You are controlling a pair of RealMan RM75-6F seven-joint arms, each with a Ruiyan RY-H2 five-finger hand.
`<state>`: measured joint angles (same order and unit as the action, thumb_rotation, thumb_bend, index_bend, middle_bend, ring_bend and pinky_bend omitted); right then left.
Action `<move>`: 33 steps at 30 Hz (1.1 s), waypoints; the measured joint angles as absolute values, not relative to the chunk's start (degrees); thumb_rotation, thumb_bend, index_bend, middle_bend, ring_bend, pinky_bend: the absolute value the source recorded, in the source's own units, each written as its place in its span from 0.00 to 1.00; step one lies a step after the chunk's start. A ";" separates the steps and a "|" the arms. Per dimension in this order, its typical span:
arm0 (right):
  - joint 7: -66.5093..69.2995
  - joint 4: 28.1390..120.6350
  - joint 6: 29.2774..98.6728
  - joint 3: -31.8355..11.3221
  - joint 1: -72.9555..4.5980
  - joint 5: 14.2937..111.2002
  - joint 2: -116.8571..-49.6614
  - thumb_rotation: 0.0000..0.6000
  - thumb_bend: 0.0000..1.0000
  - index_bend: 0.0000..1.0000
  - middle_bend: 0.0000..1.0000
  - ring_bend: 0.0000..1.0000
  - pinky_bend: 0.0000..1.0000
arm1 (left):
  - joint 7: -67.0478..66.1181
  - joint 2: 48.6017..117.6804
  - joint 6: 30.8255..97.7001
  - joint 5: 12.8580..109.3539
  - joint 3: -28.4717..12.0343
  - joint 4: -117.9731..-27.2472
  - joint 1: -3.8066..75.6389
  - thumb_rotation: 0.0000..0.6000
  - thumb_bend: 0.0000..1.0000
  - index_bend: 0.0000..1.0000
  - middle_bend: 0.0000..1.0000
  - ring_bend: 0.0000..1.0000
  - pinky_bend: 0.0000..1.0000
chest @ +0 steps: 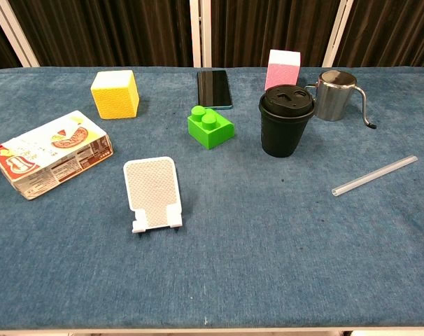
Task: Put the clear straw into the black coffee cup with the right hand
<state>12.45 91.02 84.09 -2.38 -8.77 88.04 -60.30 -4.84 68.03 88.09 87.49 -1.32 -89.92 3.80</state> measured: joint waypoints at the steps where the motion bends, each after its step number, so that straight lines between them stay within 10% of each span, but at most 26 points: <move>1: 12.09 91.15 83.69 -2.39 -9.00 88.14 -60.35 1.00 0.34 0.16 0.16 0.00 0.08 | -4.81 68.04 87.91 87.25 -1.34 -89.88 3.78 1.00 0.00 0.00 0.04 0.00 0.00; 17: -18.47 89.03 69.39 -2.26 -18.82 92.34 -69.56 1.00 0.40 0.48 0.22 0.10 0.14 | -4.90 68.03 87.71 87.43 -1.50 -89.57 3.80 1.00 0.00 0.00 0.04 0.00 0.00; 33: -33.84 74.56 61.94 -2.75 -26.22 91.82 -84.82 1.00 0.46 0.54 0.25 0.11 0.15 | -3.80 68.65 87.19 86.54 -1.58 -88.42 3.57 1.00 0.00 0.00 0.04 0.00 0.00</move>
